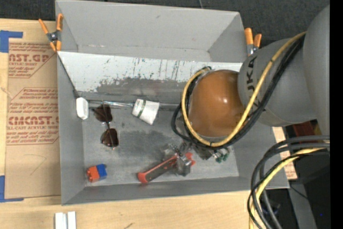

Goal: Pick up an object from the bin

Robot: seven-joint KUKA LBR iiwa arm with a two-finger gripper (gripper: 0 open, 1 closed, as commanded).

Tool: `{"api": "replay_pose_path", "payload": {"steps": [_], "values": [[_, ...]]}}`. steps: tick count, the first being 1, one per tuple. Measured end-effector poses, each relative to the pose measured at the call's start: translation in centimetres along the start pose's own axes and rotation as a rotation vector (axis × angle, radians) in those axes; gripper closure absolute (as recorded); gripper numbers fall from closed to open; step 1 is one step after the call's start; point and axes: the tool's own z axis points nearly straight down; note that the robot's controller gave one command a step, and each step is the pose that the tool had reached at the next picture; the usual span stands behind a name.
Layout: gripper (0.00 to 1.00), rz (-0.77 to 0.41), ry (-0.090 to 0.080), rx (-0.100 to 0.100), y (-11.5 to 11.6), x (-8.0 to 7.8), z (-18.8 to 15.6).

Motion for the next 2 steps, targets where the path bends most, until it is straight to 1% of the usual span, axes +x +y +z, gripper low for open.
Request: {"api": "replay_pose_path", "payload": {"steps": [1, 2], "values": [[1.00, 0.000, -0.010, 0.005, -0.11, -0.24, -2.95], [1.00, 0.000, -0.012, 0.006, -0.13, -0.30, -3.87]]}}
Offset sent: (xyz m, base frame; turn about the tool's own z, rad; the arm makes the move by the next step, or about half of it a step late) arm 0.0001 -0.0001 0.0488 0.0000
